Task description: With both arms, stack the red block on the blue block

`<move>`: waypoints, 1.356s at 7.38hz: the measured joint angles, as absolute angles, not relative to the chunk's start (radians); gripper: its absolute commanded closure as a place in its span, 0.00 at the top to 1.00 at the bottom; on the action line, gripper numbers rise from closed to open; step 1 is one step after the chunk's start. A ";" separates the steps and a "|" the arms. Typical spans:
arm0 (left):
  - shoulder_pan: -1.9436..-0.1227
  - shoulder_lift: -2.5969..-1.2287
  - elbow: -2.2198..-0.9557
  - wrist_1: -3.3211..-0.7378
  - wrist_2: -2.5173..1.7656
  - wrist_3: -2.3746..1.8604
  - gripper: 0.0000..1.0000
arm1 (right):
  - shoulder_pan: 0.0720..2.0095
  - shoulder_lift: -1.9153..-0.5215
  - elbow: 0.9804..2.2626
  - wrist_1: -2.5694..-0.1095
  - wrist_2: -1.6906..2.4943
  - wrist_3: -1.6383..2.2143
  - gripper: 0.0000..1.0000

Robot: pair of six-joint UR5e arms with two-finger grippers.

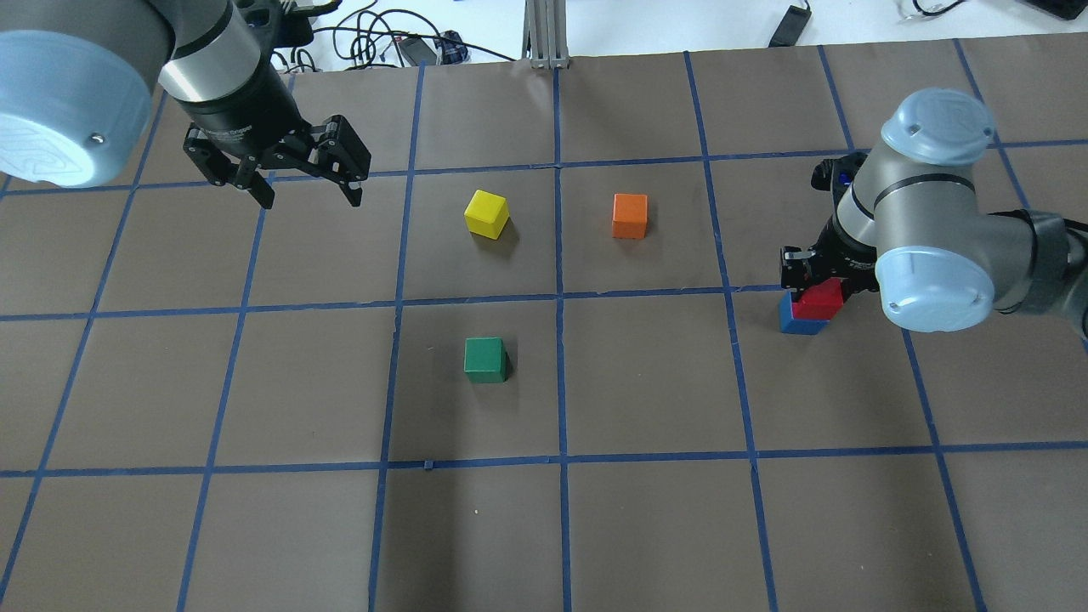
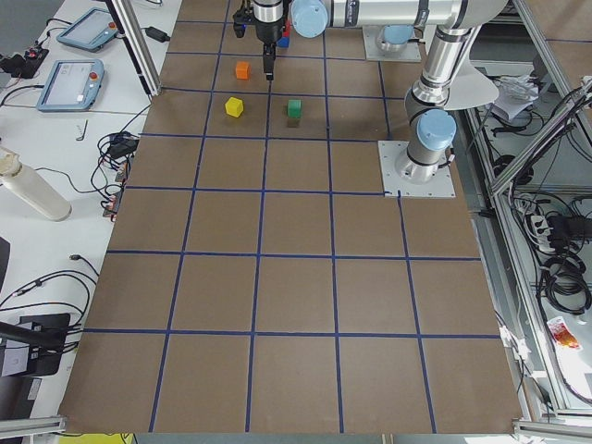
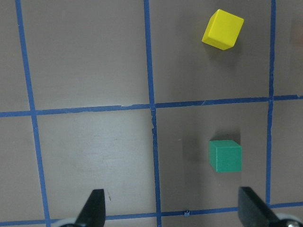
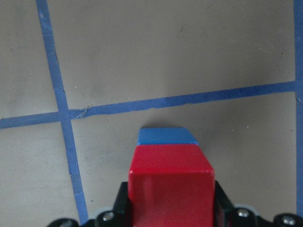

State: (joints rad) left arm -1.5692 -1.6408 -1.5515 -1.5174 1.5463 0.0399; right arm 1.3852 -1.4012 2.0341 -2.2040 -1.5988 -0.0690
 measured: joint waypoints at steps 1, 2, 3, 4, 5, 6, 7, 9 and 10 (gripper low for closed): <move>-1.569 -1.641 -1.551 -1.518 1.546 0.040 1.00 | 1.385 -1.401 2.034 -2.205 -1.598 -0.069 0.65; -1.569 -1.641 -1.551 -1.518 1.546 0.040 1.00 | 1.385 -1.401 2.034 -2.205 -1.599 -0.070 0.81; -1.569 -1.641 -1.552 -1.519 1.546 0.040 1.00 | 1.385 -1.401 2.033 -2.206 -1.602 -0.070 1.00; -1.569 -1.641 -1.552 -1.519 1.546 0.040 1.00 | 1.385 -1.401 2.030 -2.206 -1.606 -0.071 1.00; -1.569 -1.641 -1.552 -1.519 1.546 0.040 1.00 | 1.385 -1.404 2.026 -2.205 -1.609 -0.072 1.00; -1.569 -1.641 -1.551 -1.518 1.546 0.040 1.00 | 1.386 -1.411 2.009 -2.193 -1.610 -0.073 1.00; -1.569 -1.641 -1.549 -1.518 1.546 0.040 1.00 | 1.389 -1.422 1.955 -2.137 -1.611 -0.073 1.00; -1.570 -1.636 -1.545 -1.511 1.545 0.039 1.00 | 1.415 -1.447 1.730 -1.857 -1.594 -0.068 1.00; -1.573 -1.627 -1.538 -1.497 1.543 0.037 1.00 | 1.456 -1.460 1.634 -1.751 -1.583 -0.043 1.00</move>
State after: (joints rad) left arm -1.5733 -1.6267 -1.5377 -1.4973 1.5434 0.0375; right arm 1.4558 -1.4596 1.6338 -1.7507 -1.5831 -0.0428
